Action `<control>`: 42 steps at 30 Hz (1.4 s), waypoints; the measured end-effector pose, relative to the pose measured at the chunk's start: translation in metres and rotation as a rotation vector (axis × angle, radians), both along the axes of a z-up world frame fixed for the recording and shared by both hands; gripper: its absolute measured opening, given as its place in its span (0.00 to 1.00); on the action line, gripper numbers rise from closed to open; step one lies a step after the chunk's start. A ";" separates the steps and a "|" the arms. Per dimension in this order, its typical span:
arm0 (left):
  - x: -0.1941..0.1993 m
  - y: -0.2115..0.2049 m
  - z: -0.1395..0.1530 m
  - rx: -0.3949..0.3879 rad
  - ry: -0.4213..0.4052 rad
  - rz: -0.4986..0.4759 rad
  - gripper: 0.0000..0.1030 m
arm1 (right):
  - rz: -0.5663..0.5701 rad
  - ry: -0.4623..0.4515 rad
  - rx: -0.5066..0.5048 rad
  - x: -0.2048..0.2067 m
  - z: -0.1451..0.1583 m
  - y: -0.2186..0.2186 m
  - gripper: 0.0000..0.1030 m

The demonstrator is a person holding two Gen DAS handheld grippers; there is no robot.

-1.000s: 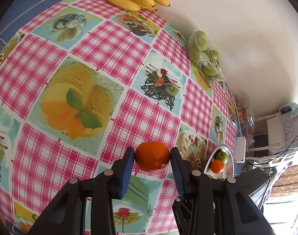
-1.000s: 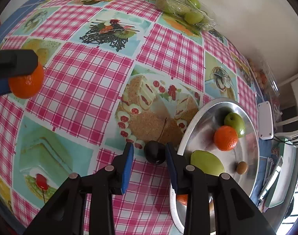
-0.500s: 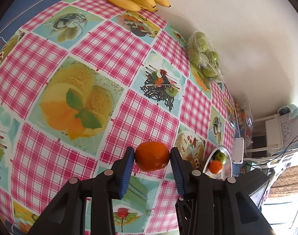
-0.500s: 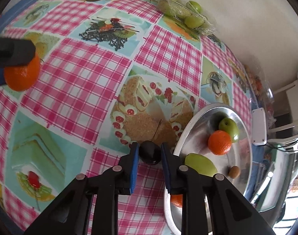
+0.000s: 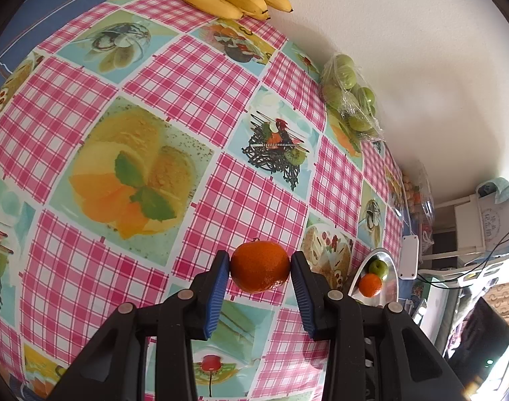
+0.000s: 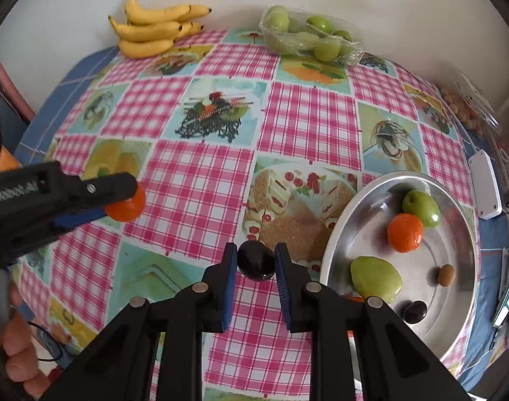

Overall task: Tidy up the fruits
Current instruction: 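Lift the black plum with the right tool while the left tool holds the tangerine, then release the tangerine into the bowl with the left tool while the right tool releases the plum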

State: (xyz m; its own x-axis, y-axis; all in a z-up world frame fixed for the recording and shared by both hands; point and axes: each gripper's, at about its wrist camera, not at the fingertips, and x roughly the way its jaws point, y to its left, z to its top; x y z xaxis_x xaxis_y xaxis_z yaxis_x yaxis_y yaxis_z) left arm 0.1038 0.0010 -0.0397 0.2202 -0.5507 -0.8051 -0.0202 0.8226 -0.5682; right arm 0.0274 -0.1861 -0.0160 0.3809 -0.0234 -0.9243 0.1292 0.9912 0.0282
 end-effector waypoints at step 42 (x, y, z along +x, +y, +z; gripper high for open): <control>-0.086 -0.189 0.011 0.167 -0.180 -0.530 0.39 | -0.443 -0.031 0.185 -0.083 0.000 -0.163 0.24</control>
